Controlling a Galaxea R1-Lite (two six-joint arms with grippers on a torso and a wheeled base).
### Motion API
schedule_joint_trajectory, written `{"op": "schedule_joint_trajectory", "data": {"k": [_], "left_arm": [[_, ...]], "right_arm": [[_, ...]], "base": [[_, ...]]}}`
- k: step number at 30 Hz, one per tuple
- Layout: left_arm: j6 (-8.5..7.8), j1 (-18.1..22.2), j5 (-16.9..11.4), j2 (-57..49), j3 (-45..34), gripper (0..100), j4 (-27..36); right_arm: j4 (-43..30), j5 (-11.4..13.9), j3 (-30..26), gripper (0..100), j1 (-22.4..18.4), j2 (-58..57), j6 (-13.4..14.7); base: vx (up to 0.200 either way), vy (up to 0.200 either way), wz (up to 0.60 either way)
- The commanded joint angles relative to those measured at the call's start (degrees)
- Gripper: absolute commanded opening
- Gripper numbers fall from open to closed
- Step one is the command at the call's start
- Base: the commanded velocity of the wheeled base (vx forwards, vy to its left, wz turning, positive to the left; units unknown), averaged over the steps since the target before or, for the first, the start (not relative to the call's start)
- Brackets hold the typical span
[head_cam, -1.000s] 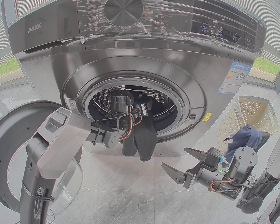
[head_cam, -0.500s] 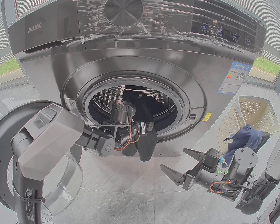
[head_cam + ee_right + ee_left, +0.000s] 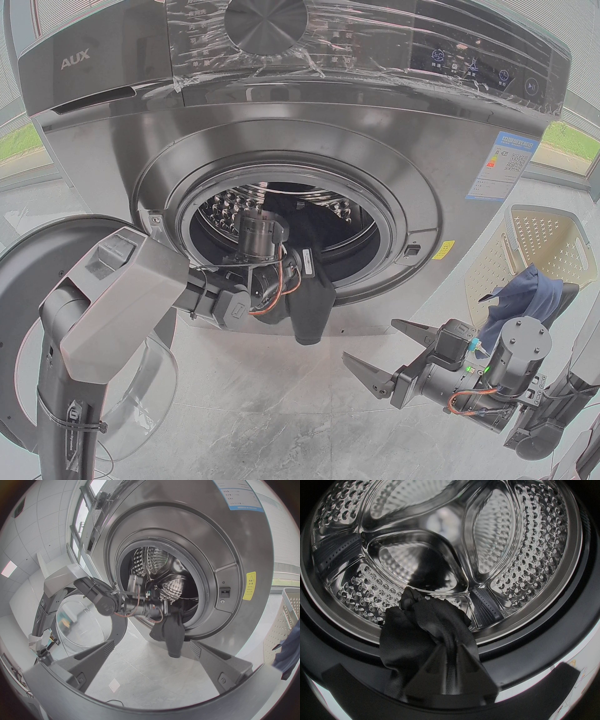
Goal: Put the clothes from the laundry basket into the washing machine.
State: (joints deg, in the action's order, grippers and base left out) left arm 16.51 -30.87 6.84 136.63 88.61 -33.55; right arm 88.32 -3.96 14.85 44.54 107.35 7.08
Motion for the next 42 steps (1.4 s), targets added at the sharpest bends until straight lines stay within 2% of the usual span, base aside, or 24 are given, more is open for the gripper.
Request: {"op": "schedule_joint_trajectory", "data": {"k": [1,4,6,12,18,19,24,28,30,34,41,42], "left_arm": [[2.21,0.2,0.5,1.6,5.0,0,0.0],[5.91,0.2,0.9,2.7,10.2,0,-0.4],[6.96,0.2,1.1,3.8,13.3,0,-1.1],[6.61,0.8,2.1,7.9,20.4,0,-5.3],[6.52,1.2,2.2,8.0,20.7,0,-5.7],[6.52,1.2,2.2,8.0,20.7,100,-5.7],[6.52,0.9,2.1,5.8,17.6,100,-4.6],[5.99,0.5,1.9,2.9,10.8,100,-2.5],[4.94,0.5,1.8,2.3,7.5,100,-2.1],[1.78,0.5,1.5,2.6,4.1,100,-2.4],[0.81,0.7,1.5,3.1,2.9,100,-1.0],[0.54,0.8,1.5,3.1,3.0,0,-1.1]], "right_arm": [[0.0,0.0,-0.2,100,0.3,0.2,0.0],[0.0,0.0,0.0,100,0.3,0.3,0.0],[0.0,0.0,0.1,100,0.3,0.3,0.0],[0.0,0.0,0.1,100,0.2,0.2,0.0],[0.0,0.0,0.1,100,0.2,0.2,0.0],[0.0,0.0,0.1,100,0.2,0.2,0.0],[0.0,0.0,0.1,100,0.2,0.3,0.0],[0.0,0.0,0.1,100,0.3,0.2,0.0],[0.0,0.0,0.1,100,0.3,0.3,0.0],[0.0,0.0,0.1,100,0.3,0.3,0.0],[0.0,0.0,0.1,100,0.3,0.4,0.0],[0.0,0.0,0.1,100,0.3,0.4,0.0]], "base": [[0.0,0.0,0.0],[0.0,0.0,0.0],[0.0,0.0,0.0],[0.0,0.0,0.0],[0.0,0.0,0.0],[0.0,0.0,0.0],[0.0,0.0,0.0],[0.0,0.0,0.0],[0.0,0.0,0.0],[0.0,0.0,0.0],[0.0,0.0,0.0],[0.0,0.0,0.0]]}}
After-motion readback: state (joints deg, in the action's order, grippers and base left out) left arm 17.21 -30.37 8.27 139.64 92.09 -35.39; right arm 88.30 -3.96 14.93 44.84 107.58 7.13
